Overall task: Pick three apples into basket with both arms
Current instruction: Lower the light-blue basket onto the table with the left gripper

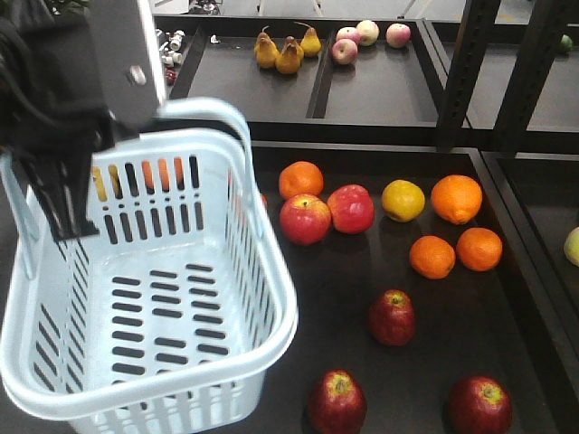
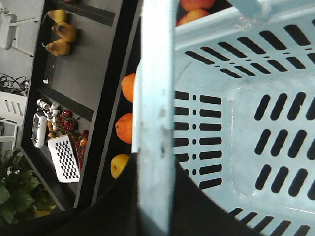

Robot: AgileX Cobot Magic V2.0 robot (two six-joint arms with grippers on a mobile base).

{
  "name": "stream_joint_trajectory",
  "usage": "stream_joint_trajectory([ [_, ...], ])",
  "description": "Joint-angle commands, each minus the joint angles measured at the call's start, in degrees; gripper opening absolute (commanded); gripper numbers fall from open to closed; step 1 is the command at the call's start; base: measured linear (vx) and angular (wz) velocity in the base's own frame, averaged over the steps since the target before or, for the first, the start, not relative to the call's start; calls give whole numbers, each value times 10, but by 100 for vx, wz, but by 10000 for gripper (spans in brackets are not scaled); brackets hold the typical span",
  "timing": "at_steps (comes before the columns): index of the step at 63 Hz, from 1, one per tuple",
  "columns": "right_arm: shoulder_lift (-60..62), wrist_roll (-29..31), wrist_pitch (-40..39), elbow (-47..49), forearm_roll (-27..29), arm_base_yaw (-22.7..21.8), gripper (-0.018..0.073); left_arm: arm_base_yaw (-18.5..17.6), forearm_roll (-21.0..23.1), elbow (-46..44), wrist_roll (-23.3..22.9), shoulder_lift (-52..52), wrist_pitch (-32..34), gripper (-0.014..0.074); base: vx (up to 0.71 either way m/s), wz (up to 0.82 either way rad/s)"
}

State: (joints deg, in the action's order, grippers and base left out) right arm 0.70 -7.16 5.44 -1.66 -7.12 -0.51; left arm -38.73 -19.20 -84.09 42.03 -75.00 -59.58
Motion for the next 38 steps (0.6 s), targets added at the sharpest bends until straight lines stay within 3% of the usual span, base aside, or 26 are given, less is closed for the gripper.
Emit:
stream_joint_trajectory([
  [1, 7, 1, -47, -7, -6, -2, -8, 7, -28, 29, 11, 12, 91, -6, 0, 0],
  [19, 7, 1, -47, -7, -6, -2, -8, 80, -26, 209, 30, 12, 344, -6, 0, 0],
  [29, 7, 1, -47, -7, -6, -2, -8, 93, -8, 252, 71, 11, 445, -6, 0, 0],
  [38, 7, 1, -47, -7, -6, -2, -8, 98, 26, 257, 103, -3, 486, -6, 0, 0],
])
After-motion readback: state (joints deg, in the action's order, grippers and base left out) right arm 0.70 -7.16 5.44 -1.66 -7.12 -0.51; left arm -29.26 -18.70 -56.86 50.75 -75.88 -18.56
